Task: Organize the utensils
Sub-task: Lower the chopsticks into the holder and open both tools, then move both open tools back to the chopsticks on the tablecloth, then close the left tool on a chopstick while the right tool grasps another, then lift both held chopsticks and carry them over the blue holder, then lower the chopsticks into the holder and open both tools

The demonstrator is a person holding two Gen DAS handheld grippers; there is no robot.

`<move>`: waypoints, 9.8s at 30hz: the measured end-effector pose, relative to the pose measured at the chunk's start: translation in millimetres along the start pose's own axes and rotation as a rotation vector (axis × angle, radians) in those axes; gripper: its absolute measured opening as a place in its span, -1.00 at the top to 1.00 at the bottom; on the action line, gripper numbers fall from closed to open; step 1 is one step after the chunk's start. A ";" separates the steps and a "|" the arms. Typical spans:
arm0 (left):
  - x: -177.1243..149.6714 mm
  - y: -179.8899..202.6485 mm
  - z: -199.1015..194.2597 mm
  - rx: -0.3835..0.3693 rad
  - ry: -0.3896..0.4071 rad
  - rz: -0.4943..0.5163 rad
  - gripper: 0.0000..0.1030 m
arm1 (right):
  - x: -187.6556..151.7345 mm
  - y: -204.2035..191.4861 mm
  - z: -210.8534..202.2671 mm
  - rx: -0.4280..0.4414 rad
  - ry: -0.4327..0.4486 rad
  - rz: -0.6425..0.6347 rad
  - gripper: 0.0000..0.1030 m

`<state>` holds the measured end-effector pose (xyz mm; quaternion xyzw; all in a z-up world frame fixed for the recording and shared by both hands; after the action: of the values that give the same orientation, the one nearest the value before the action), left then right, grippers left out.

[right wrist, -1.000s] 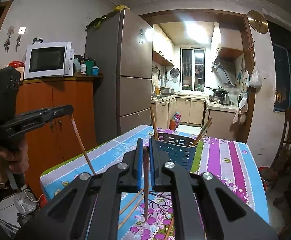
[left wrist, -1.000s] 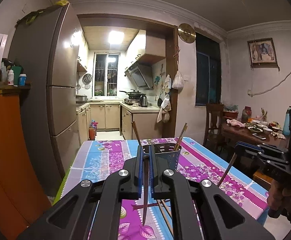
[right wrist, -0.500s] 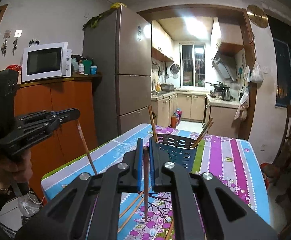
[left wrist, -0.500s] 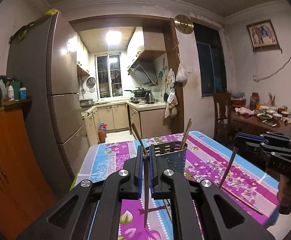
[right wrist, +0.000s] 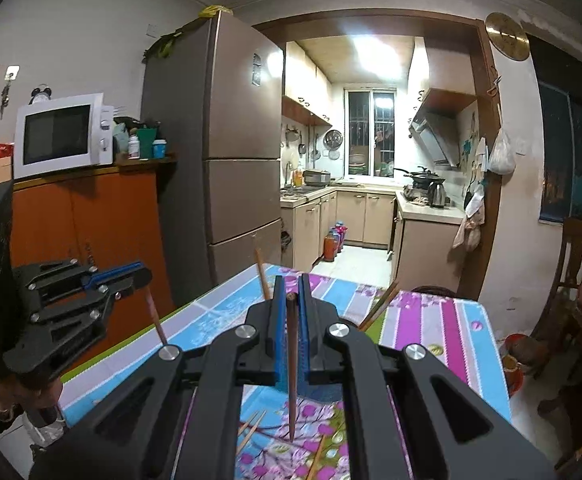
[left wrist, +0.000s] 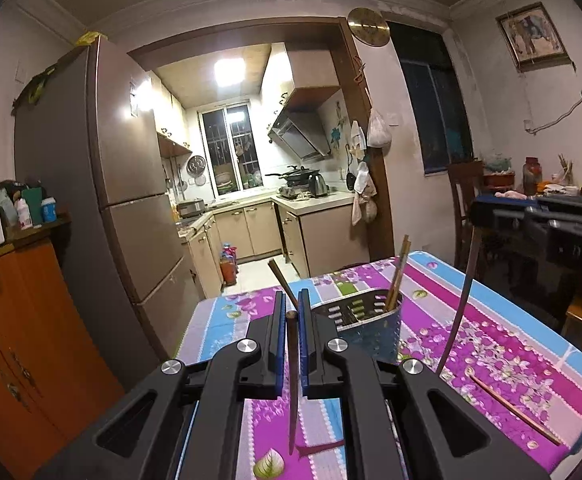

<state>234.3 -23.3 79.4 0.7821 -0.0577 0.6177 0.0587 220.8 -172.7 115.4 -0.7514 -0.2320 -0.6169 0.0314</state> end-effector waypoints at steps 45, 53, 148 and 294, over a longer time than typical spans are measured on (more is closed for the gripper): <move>63.7 14.7 179.9 -0.147 0.051 -0.271 0.87 | -12.0 84.3 146.2 -0.094 0.033 0.229 0.91; 20.9 -5.0 193.9 -0.135 -0.030 -0.322 0.86 | -45.8 85.5 151.9 -0.086 -0.035 0.283 0.89; -286.7 14.3 -59.3 -0.101 -0.263 -0.058 0.86 | -286.1 -104.9 -57.8 -0.064 -0.291 0.129 0.91; 107.1 23.8 8.9 -0.165 0.206 -0.139 0.86 | 60.1 36.5 -16.7 -0.168 0.283 -0.010 0.90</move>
<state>263.6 -50.1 182.1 0.7091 -0.0476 0.6823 0.1712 227.6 -192.2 184.7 -0.6560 -0.1765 -0.7338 -0.0021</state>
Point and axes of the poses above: each gripper's, at about its wrist camera, not at the fingertips, and z roughly the way its jaws point, y to its right, x to its top, the point moved 9 cm from there along z, roughly the way its jaws point, and after that the axes turned 14 degrees about -z, right-handed, at the moved point
